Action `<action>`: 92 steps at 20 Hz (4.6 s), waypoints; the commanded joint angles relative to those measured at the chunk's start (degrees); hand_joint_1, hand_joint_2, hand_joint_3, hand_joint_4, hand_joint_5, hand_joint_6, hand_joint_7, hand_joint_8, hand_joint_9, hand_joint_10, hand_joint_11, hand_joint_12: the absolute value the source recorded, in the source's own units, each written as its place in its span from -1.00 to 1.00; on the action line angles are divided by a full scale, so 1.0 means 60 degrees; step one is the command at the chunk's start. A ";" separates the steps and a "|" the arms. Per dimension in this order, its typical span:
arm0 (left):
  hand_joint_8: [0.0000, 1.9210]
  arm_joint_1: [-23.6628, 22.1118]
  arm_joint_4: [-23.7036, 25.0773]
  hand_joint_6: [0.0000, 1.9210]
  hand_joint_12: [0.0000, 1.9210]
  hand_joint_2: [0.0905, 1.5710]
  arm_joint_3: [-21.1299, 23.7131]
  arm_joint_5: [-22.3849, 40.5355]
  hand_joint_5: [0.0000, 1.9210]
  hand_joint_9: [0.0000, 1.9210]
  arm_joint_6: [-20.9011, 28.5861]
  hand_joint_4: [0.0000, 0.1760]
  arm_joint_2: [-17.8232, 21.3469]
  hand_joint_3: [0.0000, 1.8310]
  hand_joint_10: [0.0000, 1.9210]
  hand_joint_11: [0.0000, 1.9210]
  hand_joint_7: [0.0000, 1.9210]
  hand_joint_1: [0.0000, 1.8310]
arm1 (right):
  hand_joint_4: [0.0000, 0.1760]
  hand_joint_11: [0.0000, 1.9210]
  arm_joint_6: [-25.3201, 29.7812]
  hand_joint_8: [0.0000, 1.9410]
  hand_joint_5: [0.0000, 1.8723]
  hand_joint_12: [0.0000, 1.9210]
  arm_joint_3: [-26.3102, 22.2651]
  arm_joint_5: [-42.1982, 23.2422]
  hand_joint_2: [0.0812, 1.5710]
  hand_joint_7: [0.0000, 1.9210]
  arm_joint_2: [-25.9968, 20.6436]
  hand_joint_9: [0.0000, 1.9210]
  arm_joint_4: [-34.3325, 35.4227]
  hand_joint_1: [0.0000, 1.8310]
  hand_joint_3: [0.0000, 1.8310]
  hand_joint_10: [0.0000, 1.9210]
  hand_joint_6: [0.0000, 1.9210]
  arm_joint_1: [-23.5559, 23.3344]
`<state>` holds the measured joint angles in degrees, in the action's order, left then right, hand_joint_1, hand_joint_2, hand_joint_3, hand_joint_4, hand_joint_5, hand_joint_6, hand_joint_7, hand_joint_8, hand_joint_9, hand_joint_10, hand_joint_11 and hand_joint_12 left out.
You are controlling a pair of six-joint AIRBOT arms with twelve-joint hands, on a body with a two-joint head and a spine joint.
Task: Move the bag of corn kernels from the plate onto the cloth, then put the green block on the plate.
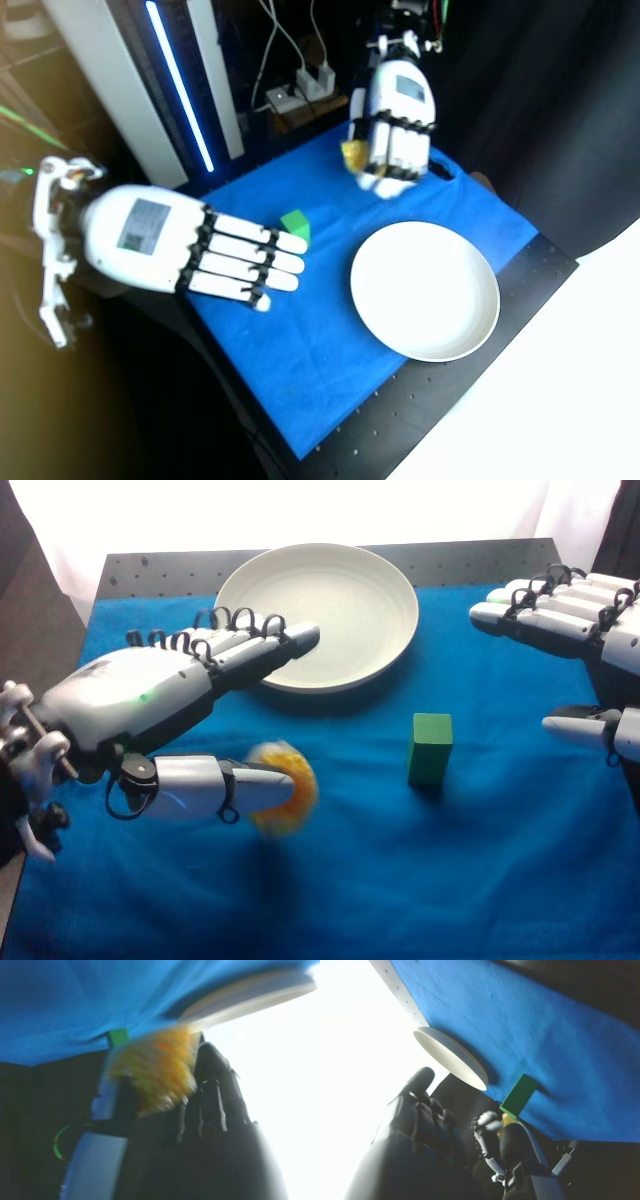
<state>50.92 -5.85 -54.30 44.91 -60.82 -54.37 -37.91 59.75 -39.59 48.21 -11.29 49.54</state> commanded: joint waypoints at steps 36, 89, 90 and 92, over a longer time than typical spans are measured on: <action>-1.00 0.2063 -0.2530 -1.00 -1.00 0.50 0.0732 0.4705 -1.00 -1.00 -0.0104 0.85 0.0500 -0.99 -1.00 -1.00 -1.00 -0.65 | -1.00 -0.09 0.2609 0.54 -0.33 0.82 0.2023 -0.0496 0.60 -0.18 0.2272 -0.04 -0.2755 0.28 -1.00 0.51 0.43 -0.3121; -1.00 0.2460 -0.2953 -1.00 -1.00 0.64 0.0853 0.6446 -0.96 -1.00 0.0271 0.25 0.0953 -1.00 -1.00 -1.00 -1.00 -0.54 | -0.24 -1.00 0.1238 -1.00 -1.00 -1.00 -0.0118 -0.3318 0.61 -1.00 -0.0716 -1.00 -0.0128 -0.55 -1.00 -1.00 -1.00 -0.0514; -1.00 0.2460 -0.2895 -1.00 -1.00 0.67 0.0904 0.6560 -0.99 -1.00 0.0233 0.52 0.1030 -0.99 -1.00 -1.00 -1.00 -0.57 | 0.01 -1.00 0.1234 -1.00 -1.00 -1.00 -0.0204 -0.3657 0.63 -1.00 -0.0804 -1.00 0.0117 -0.57 -0.99 -1.00 -1.00 -0.0162; -1.00 0.2460 -0.2819 -1.00 -1.00 0.65 0.1044 0.6787 -1.00 -1.00 0.0059 0.87 0.1214 -1.00 -1.00 -1.00 -1.00 -0.57 | 0.36 -0.97 0.0970 -1.00 -1.00 -0.99 -0.0455 -0.4384 0.60 -1.00 -0.1047 -1.00 0.0633 -0.54 -1.00 -1.00 -1.00 0.0466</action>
